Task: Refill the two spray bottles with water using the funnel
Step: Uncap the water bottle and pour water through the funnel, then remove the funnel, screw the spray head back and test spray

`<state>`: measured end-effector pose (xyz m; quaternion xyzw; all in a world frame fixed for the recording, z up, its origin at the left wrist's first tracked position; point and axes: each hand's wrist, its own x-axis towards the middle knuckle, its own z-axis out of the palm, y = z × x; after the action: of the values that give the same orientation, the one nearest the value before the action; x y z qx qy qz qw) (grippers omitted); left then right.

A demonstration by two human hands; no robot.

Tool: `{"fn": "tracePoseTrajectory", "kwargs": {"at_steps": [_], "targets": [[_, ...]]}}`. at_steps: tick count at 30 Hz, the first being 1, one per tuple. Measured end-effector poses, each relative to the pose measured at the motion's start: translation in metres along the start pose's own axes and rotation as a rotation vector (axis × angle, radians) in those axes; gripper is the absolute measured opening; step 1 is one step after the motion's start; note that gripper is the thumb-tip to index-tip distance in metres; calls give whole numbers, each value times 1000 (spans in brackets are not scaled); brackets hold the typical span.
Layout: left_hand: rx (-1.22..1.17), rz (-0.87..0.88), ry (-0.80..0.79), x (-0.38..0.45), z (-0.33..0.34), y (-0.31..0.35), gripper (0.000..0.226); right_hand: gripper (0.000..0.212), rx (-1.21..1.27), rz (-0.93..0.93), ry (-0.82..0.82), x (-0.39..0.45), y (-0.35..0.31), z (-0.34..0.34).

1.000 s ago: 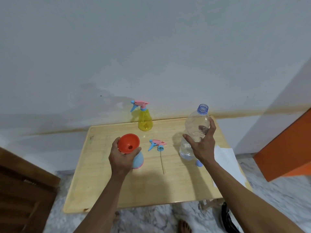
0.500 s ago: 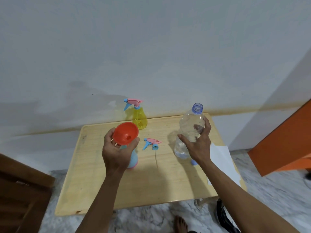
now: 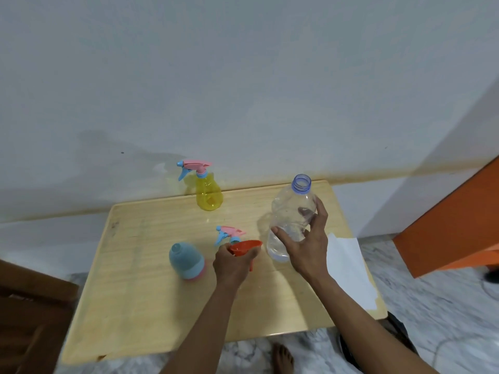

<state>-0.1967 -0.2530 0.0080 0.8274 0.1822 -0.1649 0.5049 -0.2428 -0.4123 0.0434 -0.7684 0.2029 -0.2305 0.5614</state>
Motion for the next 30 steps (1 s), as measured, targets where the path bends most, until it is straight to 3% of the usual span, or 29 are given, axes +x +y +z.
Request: {"fn": "tracePoseTrajectory", "kwargs": {"at_steps": [16,23,30], "targets": [[232,-164,-7,12,39,0,87,112,26,61,-30,4,-1,0],[280,-102,-12,12,36,2,97,111,37,92,-32,3,-5,1],[323,31,-86,2,17,-1,97,126,-1,101,2,-11,-4,0]]}}
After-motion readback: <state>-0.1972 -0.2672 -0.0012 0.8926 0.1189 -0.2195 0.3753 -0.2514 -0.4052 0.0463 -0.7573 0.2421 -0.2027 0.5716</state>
